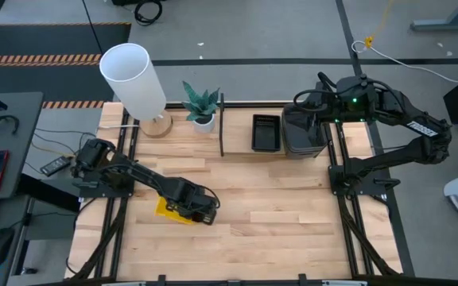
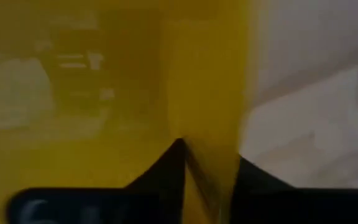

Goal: Stack baskets on shelf by color
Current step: Put the stacked yellow bins on the shelf

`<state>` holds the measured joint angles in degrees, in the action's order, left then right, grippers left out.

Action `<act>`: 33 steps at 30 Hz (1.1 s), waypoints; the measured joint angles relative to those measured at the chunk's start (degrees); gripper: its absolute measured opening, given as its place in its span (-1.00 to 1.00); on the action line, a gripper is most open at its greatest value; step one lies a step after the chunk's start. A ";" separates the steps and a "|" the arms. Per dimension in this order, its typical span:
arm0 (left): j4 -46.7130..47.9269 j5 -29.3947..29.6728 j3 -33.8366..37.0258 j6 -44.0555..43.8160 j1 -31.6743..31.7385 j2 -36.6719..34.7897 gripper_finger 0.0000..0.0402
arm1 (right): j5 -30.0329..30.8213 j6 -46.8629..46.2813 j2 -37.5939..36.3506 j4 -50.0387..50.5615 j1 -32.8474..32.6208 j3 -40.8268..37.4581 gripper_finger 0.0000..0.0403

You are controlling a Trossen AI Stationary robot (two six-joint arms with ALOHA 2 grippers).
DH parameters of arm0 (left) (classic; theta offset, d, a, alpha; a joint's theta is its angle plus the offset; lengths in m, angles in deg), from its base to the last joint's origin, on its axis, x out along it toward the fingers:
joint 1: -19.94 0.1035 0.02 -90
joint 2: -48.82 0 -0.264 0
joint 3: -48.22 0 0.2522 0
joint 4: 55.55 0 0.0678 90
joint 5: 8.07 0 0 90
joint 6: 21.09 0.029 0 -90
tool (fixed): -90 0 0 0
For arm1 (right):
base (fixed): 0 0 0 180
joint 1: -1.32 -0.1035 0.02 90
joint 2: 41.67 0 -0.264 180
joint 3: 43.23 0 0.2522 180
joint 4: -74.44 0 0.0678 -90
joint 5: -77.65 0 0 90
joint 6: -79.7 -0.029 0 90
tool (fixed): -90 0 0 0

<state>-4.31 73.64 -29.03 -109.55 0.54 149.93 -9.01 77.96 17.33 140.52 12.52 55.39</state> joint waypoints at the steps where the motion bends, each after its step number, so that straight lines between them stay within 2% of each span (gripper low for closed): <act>1: -0.68 -0.58 -0.03 0.78 0.01 -0.07 -0.73 | 0.02 0.00 0.00 0.00 0.00 0.00 -0.01; 3: -1.10 -1.13 -0.99 2.25 0.21 -0.13 -0.86 | 0.00 0.00 0.00 0.02 0.00 0.00 -0.01; 9: 3.10 -0.57 -11.24 17.63 2.68 -0.06 -0.91 | 0.02 0.00 0.08 -0.02 0.00 0.00 -0.01; 14: 9.16 2.00 -21.76 32.81 7.95 0.17 -0.92 | -0.14 0.26 0.90 -0.09 0.01 0.02 -0.01; 23: 8.99 7.47 -35.36 56.43 16.35 0.25 -0.92 | -0.50 0.28 2.60 0.04 0.00 0.02 -0.01; 28: 2.72 9.95 -39.03 69.07 18.32 0.25 -0.92 | -0.57 0.24 2.62 0.00 0.00 0.02 -0.01; 33: -0.79 14.96 -39.37 77.06 21.37 0.73 -0.92 | -0.53 0.28 2.60 -0.02 0.00 0.02 -0.01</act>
<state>-5.10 88.60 -68.40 -32.49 21.91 150.67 -9.54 78.25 19.93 140.49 12.52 55.41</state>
